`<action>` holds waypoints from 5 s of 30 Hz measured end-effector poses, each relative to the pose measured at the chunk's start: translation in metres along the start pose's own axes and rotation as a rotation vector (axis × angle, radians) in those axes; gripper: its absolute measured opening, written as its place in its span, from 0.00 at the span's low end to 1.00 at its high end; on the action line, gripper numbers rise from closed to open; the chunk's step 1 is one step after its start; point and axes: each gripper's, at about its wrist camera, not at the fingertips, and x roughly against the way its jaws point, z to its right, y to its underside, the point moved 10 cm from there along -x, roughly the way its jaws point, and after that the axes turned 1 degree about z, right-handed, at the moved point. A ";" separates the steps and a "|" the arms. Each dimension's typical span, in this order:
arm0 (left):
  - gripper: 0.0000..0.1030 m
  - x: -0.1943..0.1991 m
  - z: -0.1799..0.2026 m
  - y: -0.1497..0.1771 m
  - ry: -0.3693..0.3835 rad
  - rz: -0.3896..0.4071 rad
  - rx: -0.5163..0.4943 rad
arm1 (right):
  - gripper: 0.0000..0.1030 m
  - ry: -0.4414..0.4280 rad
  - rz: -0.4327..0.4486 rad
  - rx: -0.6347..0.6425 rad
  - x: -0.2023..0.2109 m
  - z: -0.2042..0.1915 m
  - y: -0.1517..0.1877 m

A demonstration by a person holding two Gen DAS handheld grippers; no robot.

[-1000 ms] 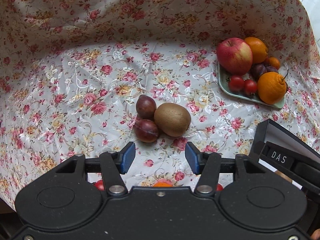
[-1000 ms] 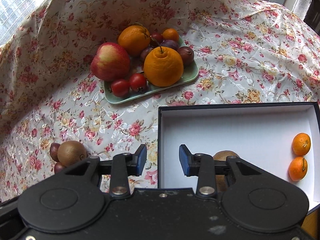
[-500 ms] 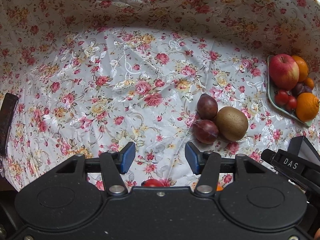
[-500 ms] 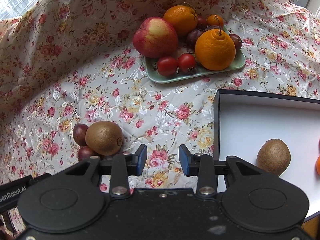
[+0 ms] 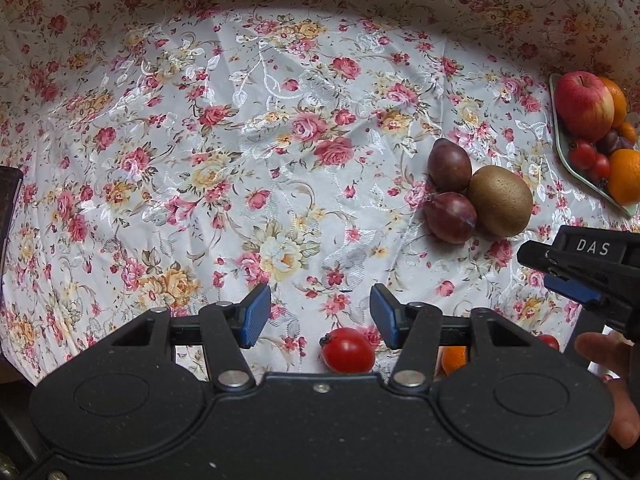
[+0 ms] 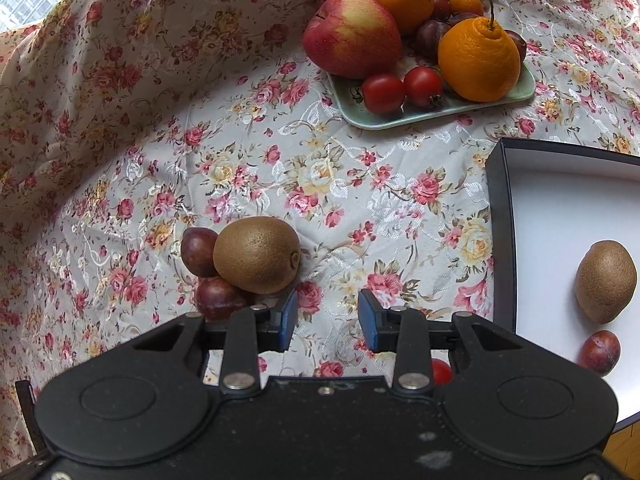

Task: Organize fruits
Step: 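Move the left tool to a red tomato while the right tool approaches a tangerine, then close the left tool on the tomato while the right tool grasps the tangerine, then carry the tomato in the left tool while the right tool carries the tangerine over the box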

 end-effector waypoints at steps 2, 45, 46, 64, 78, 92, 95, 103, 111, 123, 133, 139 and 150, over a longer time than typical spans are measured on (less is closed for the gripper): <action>0.58 -0.001 -0.002 0.001 0.003 -0.006 0.001 | 0.36 0.003 -0.002 0.013 -0.002 -0.004 0.002; 0.58 0.015 0.018 0.046 0.040 0.023 -0.079 | 0.26 0.036 0.063 -0.001 0.041 0.028 0.039; 0.58 0.015 0.019 0.048 0.038 0.027 -0.082 | 0.26 0.035 0.061 -0.006 0.042 0.030 0.040; 0.58 -0.003 0.016 0.051 -0.001 0.011 -0.053 | 0.26 -0.030 0.002 -0.031 0.046 0.036 0.055; 0.58 -0.015 0.012 0.047 0.010 0.029 -0.020 | 0.26 -0.037 -0.033 0.011 0.039 0.027 0.062; 0.42 -0.012 0.006 0.040 0.033 0.047 0.018 | 0.26 -0.055 -0.059 0.026 0.034 0.017 0.068; 0.42 -0.004 0.001 0.037 0.015 0.061 0.032 | 0.26 -0.065 -0.071 0.021 0.031 0.013 0.070; 0.42 0.013 -0.017 0.028 -0.049 0.112 0.045 | 0.27 -0.063 -0.094 0.016 0.020 0.002 0.075; 0.42 0.010 -0.044 0.029 -0.074 0.096 0.076 | 0.37 -0.020 -0.078 0.006 0.008 -0.010 0.075; 0.42 0.018 -0.068 0.024 -0.041 0.094 0.127 | 0.45 0.091 -0.061 0.067 -0.018 -0.020 0.082; 0.42 0.021 -0.071 0.021 -0.041 0.094 0.141 | 0.42 0.144 -0.003 0.167 -0.015 -0.028 0.086; 0.42 0.029 -0.060 0.020 -0.033 0.107 0.122 | 0.41 0.103 -0.015 0.145 -0.010 -0.022 0.083; 0.42 0.041 -0.017 0.019 -0.010 0.126 0.069 | 0.41 -0.012 0.001 0.063 0.019 -0.004 0.066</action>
